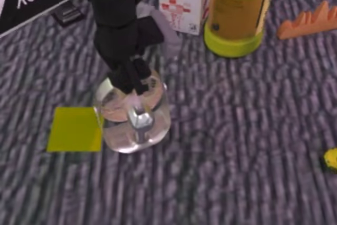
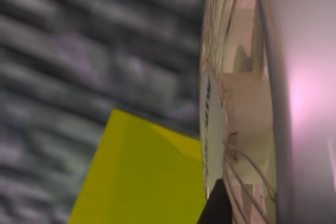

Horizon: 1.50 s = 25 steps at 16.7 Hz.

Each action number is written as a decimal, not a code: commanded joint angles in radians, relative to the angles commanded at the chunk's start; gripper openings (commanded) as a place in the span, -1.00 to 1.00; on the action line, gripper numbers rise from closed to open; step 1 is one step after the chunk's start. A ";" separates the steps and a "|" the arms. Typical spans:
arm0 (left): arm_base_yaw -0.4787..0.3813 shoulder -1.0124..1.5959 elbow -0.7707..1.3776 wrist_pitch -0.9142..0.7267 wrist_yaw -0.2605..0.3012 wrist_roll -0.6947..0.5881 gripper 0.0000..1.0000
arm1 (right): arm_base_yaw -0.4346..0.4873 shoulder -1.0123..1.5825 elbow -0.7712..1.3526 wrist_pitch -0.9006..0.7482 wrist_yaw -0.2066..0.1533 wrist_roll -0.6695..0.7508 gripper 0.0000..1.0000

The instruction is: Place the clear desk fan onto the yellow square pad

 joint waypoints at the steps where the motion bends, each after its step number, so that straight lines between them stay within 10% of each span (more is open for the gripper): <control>1: 0.003 0.003 0.031 -0.028 0.000 -0.001 -1.00 | 0.000 0.000 0.000 0.000 0.000 0.000 1.00; 15: 0.015 0.007 0.150 -0.196 -0.020 -0.102 -1.00 | 0.000 0.000 0.000 0.000 0.000 0.000 1.00; 25: 0.086 -0.090 0.020 -0.255 -0.094 -1.046 -1.00 | 0.000 0.000 0.000 0.000 0.000 0.000 1.00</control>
